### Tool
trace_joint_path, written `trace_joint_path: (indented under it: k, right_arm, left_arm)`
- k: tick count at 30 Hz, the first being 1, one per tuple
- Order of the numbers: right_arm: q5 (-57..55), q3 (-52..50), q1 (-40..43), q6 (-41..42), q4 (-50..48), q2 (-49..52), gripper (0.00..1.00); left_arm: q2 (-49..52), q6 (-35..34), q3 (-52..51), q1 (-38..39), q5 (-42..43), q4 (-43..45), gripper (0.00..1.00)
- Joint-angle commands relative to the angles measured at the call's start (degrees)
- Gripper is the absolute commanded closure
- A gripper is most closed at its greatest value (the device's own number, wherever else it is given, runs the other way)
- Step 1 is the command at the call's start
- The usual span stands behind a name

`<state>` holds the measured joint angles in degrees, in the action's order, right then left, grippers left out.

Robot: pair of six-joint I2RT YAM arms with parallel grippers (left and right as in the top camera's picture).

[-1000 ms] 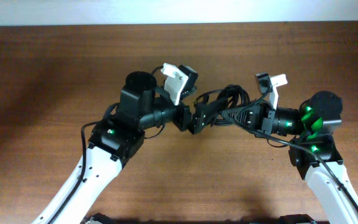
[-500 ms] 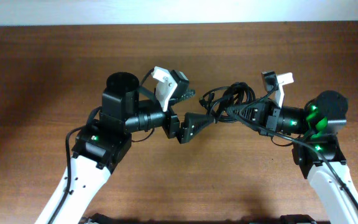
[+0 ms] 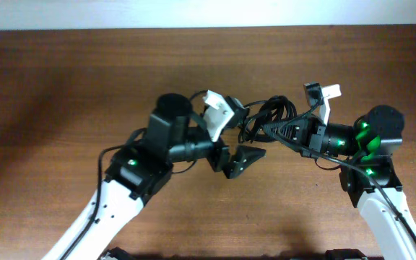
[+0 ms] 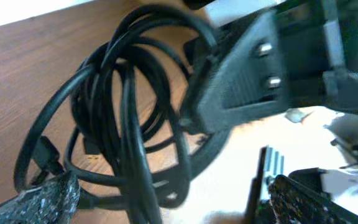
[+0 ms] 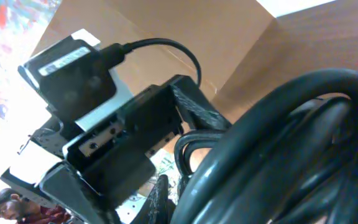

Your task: Untangle cables

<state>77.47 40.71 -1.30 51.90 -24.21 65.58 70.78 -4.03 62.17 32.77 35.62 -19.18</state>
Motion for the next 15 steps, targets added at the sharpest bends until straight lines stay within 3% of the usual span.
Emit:
trace_joint_path:
  k: [1,10,15]
  right_arm:
    - [0.2,0.1,0.2,-0.9,-0.4,-0.5,0.96]
    - [0.5,0.1,0.2,-0.9,-0.4,-0.5,0.96]
    - [1.9,0.1,0.2,-0.9,-0.5,-0.5,0.96]
  left_arm:
    - [0.9,0.6,1.0,0.6,-8.2,0.0,0.01]
    - [0.9,0.2,1.0,0.6,-12.2,0.5,0.01]
    - [0.9,-2.5,1.0,0.6,-19.3,0.3,0.01]
